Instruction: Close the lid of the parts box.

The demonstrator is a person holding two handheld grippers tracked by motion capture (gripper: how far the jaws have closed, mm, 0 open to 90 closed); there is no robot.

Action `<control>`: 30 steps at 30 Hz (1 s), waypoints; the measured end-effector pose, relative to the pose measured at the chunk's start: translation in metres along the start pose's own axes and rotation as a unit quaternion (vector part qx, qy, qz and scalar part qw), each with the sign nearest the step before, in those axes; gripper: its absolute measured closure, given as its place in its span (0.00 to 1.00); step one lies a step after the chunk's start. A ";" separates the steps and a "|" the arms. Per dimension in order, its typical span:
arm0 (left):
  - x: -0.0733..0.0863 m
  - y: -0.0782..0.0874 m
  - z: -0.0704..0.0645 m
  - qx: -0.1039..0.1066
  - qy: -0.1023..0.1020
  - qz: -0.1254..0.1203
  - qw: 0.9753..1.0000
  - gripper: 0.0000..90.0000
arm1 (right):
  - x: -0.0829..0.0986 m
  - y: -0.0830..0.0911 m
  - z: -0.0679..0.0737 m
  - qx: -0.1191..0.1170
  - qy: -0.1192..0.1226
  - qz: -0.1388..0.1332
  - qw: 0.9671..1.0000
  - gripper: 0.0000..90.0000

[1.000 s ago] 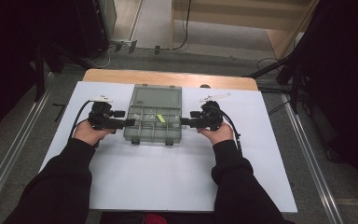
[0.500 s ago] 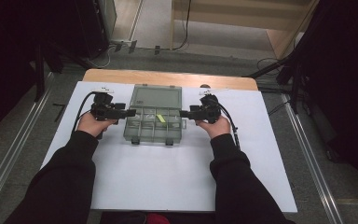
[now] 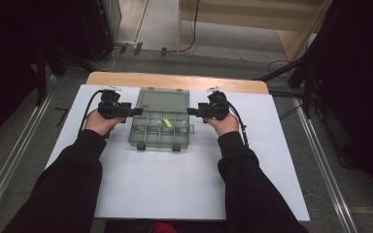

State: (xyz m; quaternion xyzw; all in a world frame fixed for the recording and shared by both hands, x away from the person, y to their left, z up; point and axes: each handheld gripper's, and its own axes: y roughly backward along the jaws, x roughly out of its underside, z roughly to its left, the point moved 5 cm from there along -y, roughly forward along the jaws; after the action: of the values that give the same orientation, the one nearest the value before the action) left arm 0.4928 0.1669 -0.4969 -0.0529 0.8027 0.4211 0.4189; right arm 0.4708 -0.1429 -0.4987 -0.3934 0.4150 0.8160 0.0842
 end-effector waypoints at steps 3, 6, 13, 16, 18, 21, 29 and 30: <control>-0.004 -0.002 0.000 -0.004 -0.003 0.000 1.000 0.31 | -0.001 -0.005 -0.002 0.008 0.000 0.001 1.000 0.35; -0.007 -0.005 0.001 -0.019 -0.019 0.002 1.000 0.31 | -0.003 -0.009 -0.002 0.007 -0.003 0.006 1.000 0.34; -0.012 -0.013 0.005 -0.015 -0.005 0.003 1.000 0.31 | -0.012 -0.016 -0.003 0.021 -0.003 0.008 1.000 0.33; -0.015 -0.017 0.009 -0.021 -0.004 0.005 1.000 0.31 | -0.013 -0.020 -0.005 0.030 -0.005 0.018 0.999 0.33; -0.016 -0.019 0.012 -0.024 0.006 -0.003 1.000 0.31 | -0.013 -0.024 -0.005 0.036 -0.004 0.016 0.999 0.33; -0.014 -0.024 0.017 -0.046 0.008 -0.002 0.999 0.31 | -0.015 -0.030 -0.006 0.041 -0.006 0.021 0.999 0.32; -0.019 -0.032 0.020 -0.049 0.017 0.006 0.999 0.31 | -0.018 -0.046 -0.008 0.056 -0.015 0.028 0.998 0.32; -0.020 -0.033 0.021 -0.051 0.016 0.005 0.999 0.31 | -0.018 -0.048 -0.009 0.056 -0.022 0.029 0.998 0.32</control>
State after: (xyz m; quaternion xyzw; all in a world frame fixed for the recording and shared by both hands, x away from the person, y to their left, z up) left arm 0.5335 0.1549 -0.5093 -0.0774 0.7870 0.4627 0.4007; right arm 0.5103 -0.1153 -0.5182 -0.3574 0.4692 0.8023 0.0914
